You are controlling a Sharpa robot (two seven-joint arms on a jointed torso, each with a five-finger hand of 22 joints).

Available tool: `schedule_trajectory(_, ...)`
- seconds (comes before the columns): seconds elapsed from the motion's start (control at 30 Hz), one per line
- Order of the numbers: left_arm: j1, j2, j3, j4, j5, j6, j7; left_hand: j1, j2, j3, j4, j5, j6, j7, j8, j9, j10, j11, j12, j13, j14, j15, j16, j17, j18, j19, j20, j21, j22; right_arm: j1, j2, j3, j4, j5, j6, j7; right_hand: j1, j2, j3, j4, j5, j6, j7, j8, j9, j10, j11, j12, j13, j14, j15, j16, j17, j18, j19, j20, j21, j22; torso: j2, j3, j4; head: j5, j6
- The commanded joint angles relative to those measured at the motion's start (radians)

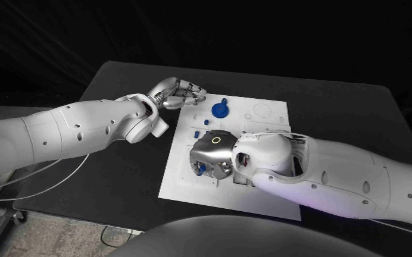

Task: Assemble the parts on the task board

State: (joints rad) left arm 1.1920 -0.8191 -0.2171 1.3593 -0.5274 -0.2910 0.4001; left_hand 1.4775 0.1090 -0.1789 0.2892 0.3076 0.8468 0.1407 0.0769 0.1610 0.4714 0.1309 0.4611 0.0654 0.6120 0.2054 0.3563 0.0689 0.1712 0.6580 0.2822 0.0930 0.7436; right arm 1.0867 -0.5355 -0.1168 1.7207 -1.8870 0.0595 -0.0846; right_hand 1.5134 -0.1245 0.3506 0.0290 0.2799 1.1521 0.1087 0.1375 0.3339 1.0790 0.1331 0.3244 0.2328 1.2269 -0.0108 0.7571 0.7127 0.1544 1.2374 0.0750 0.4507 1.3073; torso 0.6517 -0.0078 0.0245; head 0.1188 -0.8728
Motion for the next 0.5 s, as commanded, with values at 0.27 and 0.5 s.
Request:
schedule_trajectory(0.27, 0.000, 0.003, 0.001, 0.001, 0.005, 0.017, 0.001, 0.002, 0.012, -0.004, 0.001, 0.004, 0.003, 0.005, 0.004, -0.001, 0.003, 0.001, 0.005, 0.001, 0.005, -0.002, 0.006, -0.001, -0.014, 0.006, 0.002, 0.005, -0.001, 0.000, 0.004, -0.002, -0.002, 0.012, 0.043, -0.004, -0.001, 0.008, 0.000, -0.009, -0.017, -0.018, 0.012, -0.025, -0.014, 0.090, -0.081, -0.011, 0.004, -0.031, -0.005, -0.016, -0.003, 0.020, -0.026, 0.004, -0.040, 0.025, 0.001, 0.0005, -0.0005, -0.003, 0.000)
schedule_trajectory(0.5, 0.000, 0.005, 0.001, 0.000, 0.005, 0.019, 0.001, 0.002, 0.012, -0.004, 0.001, 0.004, 0.003, 0.005, 0.004, -0.001, 0.003, 0.001, 0.005, 0.001, 0.005, -0.002, 0.006, -0.001, -0.014, 0.006, 0.002, 0.005, -0.001, 0.000, 0.005, -0.002, -0.010, 0.032, 0.008, 0.006, -0.040, -0.004, -0.002, 0.019, -0.083, -0.262, -0.004, -0.076, -0.086, -0.039, -0.048, -0.082, -0.013, -0.051, 0.014, -0.026, 0.000, 0.022, -0.051, 0.023, -0.094, 0.012, 0.000, 0.0000, -0.0002, -0.004, 0.000)
